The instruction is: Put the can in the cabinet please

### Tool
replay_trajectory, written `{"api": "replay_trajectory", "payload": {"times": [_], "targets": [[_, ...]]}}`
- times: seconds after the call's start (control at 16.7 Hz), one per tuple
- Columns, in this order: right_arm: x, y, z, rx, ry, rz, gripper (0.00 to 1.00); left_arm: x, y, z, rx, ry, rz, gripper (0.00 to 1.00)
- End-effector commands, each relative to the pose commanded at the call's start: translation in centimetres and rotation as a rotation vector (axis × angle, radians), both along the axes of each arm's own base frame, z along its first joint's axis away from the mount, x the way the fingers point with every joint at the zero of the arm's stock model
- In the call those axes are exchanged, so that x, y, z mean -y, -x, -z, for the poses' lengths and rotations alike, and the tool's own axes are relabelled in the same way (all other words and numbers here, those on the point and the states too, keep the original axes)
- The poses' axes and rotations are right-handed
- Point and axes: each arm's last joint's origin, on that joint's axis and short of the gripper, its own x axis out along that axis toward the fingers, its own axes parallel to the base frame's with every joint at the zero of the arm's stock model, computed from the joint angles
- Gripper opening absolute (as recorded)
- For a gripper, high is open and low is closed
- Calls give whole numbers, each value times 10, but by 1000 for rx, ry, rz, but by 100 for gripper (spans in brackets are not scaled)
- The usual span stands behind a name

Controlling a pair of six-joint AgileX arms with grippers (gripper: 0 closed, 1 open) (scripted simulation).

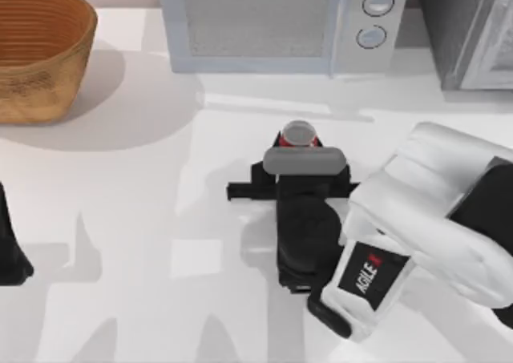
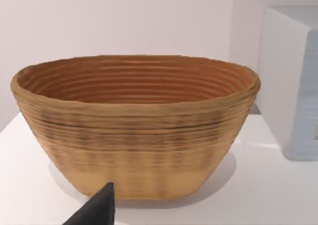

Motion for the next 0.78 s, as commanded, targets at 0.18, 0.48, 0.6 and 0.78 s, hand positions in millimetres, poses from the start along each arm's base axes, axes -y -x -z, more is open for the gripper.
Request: {"api": "replay_trajectory", "payload": {"times": [0.18,0.48,0.6,0.78], "targets": [[-2,-2,-11,-2,2,5,0,0,0,0,0,0,0,100],[-8,-5,-85,2,0,-4,0,0,0,0,0,0,0,100],[-7,-2,-119,3,-1,-11,0,0,0,0,0,0,0,100],[-2,0,-146,0,0,-5,0,0,0,0,0,0,0,100]]}}
